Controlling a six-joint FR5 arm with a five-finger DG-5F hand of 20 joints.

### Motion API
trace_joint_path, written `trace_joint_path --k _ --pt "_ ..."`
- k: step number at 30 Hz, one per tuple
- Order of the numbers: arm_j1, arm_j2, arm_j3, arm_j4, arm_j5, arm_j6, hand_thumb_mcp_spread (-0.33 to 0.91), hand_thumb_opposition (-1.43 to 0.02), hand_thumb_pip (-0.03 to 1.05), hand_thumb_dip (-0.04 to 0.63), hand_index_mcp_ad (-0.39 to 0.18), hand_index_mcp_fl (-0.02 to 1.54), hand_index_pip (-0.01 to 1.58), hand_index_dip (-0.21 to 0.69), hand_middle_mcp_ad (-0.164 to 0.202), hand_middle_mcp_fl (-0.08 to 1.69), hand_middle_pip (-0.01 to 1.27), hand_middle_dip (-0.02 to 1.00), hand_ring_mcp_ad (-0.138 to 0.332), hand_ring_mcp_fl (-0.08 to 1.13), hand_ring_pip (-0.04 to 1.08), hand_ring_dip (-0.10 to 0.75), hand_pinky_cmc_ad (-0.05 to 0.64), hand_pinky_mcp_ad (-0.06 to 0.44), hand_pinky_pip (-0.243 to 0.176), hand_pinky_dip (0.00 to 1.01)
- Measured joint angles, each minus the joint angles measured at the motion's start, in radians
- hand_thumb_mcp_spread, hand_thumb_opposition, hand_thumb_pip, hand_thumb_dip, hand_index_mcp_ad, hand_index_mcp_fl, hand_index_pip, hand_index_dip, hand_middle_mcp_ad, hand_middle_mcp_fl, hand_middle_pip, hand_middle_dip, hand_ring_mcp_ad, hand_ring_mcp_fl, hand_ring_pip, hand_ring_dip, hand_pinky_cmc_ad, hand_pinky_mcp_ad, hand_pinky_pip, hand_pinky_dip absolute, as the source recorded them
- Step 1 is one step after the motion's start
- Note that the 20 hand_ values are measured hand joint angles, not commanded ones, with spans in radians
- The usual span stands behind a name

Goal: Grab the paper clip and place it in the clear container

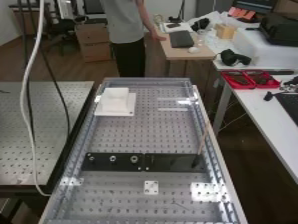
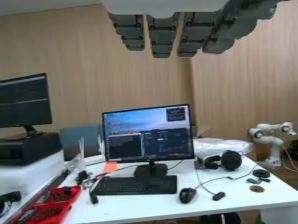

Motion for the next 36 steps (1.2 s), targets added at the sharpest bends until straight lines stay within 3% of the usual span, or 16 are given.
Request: trace_joint_path --k 4,5,6,7,10,13,16,19,24,36 --pt "-0.003 0.002 -0.013 0.007 0.004 0.011 -0.01 0.00 0.02 0.000 0.010 -0.01 0.01 0.019 0.066 0.01 0.02 0.02 0.068 0.00 0.01 0.016 0.049 0.042 -0.010 0.02" --pt "-0.004 0.002 -0.016 0.009 0.004 0.012 0.02 -0.05 0.06 0.000 0.010 -0.01 0.01 0.019 0.066 0.01 0.02 0.02 0.068 0.00 0.02 0.016 0.049 0.042 -0.010 0.03" --pt "-0.004 0.003 -0.020 0.012 0.006 0.014 0.10 -0.16 0.18 0.009 0.010 -0.01 0.00 0.019 0.066 0.00 0.02 0.02 0.068 0.00 0.02 0.016 0.044 0.051 -0.010 0.06" --pt "-0.005 0.003 -0.025 0.015 0.007 0.016 0.16 -0.24 0.25 0.017 0.010 0.00 0.02 0.019 0.066 0.00 0.05 0.03 0.068 0.00 0.02 0.021 0.065 0.065 -0.010 0.11" --pt "-0.007 0.003 -0.044 0.026 0.011 0.022 0.21 -0.44 0.28 0.019 0.007 0.00 0.05 0.019 0.066 0.01 0.09 0.06 0.082 0.00 0.04 0.028 0.148 0.166 -0.010 0.21" --pt "-0.010 0.000 -0.064 0.040 0.014 0.033 0.23 -0.56 0.28 0.019 -0.009 0.00 0.05 0.019 0.065 0.00 0.10 0.08 0.096 0.00 0.05 0.058 0.234 0.223 -0.044 0.29" --pt "-0.013 -0.006 -0.088 0.056 0.018 0.046 0.23 -0.61 0.29 0.019 -0.009 0.00 0.07 0.019 0.066 0.00 0.11 0.10 0.106 0.00 0.07 0.073 0.278 0.265 -0.058 0.34" --pt "-0.019 -0.017 -0.114 0.073 0.023 0.068 0.23 -0.63 0.31 0.019 -0.009 0.01 0.07 0.019 0.070 0.00 0.13 0.11 0.138 0.00 0.07 0.073 0.316 0.279 -0.061 0.36" --pt "-0.029 -0.029 -0.148 0.098 0.034 0.095 0.24 -0.66 0.31 0.023 -0.010 0.00 0.07 0.019 0.075 0.00 0.13 0.13 0.148 0.00 0.09 0.079 0.351 0.311 -0.075 0.39" --pt "-0.059 -0.056 -0.217 0.170 0.056 0.131 0.23 -0.68 0.32 0.023 -0.009 0.01 0.09 0.019 0.087 0.00 0.14 0.14 0.159 0.00 0.09 0.087 0.367 0.312 -0.086 0.41"
